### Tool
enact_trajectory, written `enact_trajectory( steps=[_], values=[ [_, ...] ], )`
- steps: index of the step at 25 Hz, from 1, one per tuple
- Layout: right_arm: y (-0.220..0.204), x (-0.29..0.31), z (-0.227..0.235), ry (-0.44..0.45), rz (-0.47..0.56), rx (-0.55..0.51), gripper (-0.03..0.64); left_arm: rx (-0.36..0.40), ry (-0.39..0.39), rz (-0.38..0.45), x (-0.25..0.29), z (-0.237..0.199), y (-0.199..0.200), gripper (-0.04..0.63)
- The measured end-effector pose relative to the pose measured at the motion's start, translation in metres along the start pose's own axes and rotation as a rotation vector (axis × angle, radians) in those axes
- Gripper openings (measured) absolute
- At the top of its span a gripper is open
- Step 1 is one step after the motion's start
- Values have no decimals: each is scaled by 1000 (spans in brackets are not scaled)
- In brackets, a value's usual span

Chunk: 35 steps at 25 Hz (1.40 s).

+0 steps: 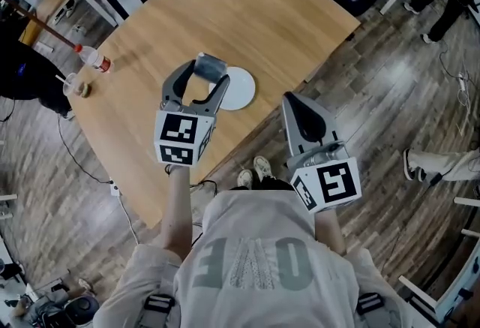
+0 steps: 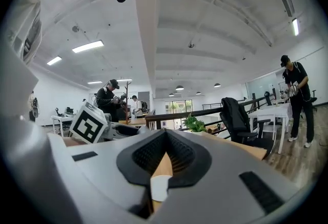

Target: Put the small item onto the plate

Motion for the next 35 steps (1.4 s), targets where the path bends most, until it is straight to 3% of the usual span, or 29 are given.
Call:
enact_trajectory(
  steps=[21, 29, 35],
  values=[
    [-30, 12, -16, -10, -106, 2, 18, 134, -276, -638, 114, 39, -144, 298],
    [-39, 9, -13, -11, -162, 15, 18, 121, -313, -756, 150, 46, -178, 298],
    [-47, 9, -11, -13, -185, 26, 18, 121, -314, -758, 158, 48, -182, 296]
  ],
)
Point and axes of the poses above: the fingertips, and each gripper's own axes: x forward along the fingers, z to its right, y out of its top, the point moved 7 cm from there along -x, backward along the fingers, and after that the axes turned 12 degrees about y, right-handed, at the moved point
